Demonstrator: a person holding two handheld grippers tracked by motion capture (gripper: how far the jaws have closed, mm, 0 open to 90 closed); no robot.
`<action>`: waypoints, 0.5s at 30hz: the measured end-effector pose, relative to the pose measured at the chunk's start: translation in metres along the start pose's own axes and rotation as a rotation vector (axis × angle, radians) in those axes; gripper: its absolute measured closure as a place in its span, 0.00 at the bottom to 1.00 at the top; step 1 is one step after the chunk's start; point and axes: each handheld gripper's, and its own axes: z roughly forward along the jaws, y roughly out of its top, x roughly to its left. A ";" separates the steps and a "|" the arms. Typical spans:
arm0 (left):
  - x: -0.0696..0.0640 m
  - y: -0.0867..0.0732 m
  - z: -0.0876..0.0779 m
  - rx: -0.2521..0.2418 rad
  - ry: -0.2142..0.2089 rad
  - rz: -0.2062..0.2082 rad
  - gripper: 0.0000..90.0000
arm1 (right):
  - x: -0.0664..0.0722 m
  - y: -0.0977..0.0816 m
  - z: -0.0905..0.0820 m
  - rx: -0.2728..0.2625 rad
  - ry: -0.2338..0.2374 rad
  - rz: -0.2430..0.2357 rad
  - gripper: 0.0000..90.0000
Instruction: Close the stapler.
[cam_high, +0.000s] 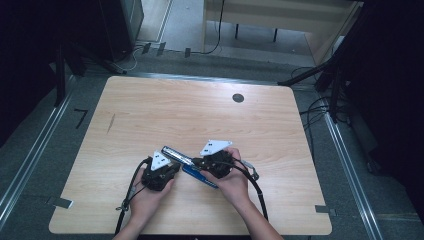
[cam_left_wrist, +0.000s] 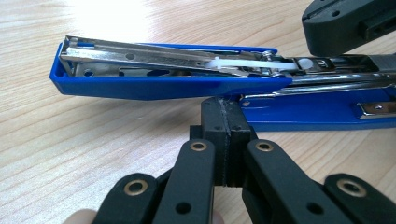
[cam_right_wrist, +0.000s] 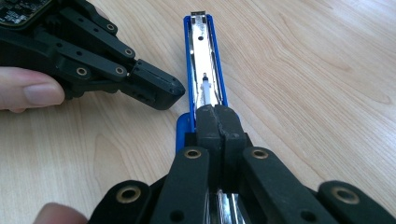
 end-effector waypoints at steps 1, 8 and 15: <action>0.001 0.000 0.000 0.000 0.005 -0.004 1.00 | 0.000 0.001 0.001 0.001 0.002 0.002 1.00; 0.003 0.003 0.004 0.022 0.007 -0.006 1.00 | 0.006 0.012 0.015 0.007 0.015 -0.005 1.00; 0.006 0.004 0.005 0.029 0.005 -0.026 1.00 | 0.006 0.021 0.025 0.002 0.010 0.003 1.00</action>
